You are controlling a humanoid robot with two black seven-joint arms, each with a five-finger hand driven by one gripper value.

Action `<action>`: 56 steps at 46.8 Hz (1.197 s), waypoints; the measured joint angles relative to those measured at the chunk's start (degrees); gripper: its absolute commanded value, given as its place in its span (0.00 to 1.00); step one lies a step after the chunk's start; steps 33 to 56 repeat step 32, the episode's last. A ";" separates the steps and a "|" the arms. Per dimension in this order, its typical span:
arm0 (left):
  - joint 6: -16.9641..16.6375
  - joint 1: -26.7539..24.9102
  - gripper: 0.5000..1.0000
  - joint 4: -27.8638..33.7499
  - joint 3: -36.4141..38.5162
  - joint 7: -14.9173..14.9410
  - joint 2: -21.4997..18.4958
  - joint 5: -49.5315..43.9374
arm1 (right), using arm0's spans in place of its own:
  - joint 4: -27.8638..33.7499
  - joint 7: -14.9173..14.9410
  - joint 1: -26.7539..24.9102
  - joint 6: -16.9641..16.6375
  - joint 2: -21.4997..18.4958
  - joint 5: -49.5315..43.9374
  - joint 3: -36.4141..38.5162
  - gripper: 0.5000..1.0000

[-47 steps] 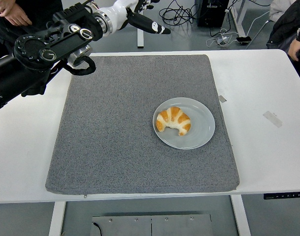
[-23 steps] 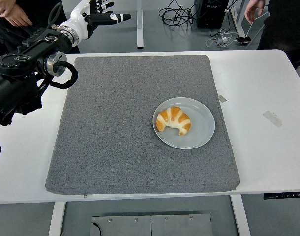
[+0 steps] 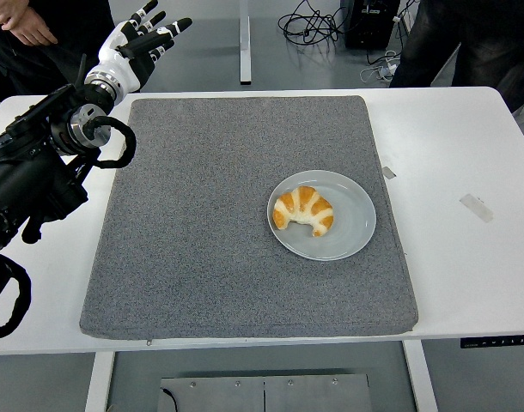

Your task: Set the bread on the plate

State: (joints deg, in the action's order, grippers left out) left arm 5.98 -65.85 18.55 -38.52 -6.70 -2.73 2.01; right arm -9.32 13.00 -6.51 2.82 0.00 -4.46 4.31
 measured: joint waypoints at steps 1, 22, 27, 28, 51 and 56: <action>0.00 0.16 0.95 0.00 -0.74 0.45 0.18 -0.04 | 0.00 0.00 0.00 0.00 0.00 -0.01 0.01 1.00; 0.39 1.87 0.95 -0.01 -3.34 1.69 1.80 -7.09 | -0.18 0.00 -0.06 0.01 0.00 -0.01 0.09 1.00; 0.41 2.04 0.95 -0.01 -3.33 1.55 1.84 -7.18 | -0.18 0.00 -0.08 0.01 0.00 -0.01 0.09 1.00; 0.40 2.04 0.95 -0.01 -3.34 1.53 1.84 -7.18 | -0.18 0.00 -0.08 0.01 0.00 -0.01 0.09 1.00; 0.41 2.04 0.95 -0.01 -3.37 1.52 1.83 -7.18 | -0.18 0.00 -0.08 0.00 0.00 -0.02 0.09 1.00; 0.41 2.04 0.95 -0.01 -3.37 1.52 1.83 -7.18 | -0.18 0.00 -0.08 0.00 0.00 -0.02 0.09 1.00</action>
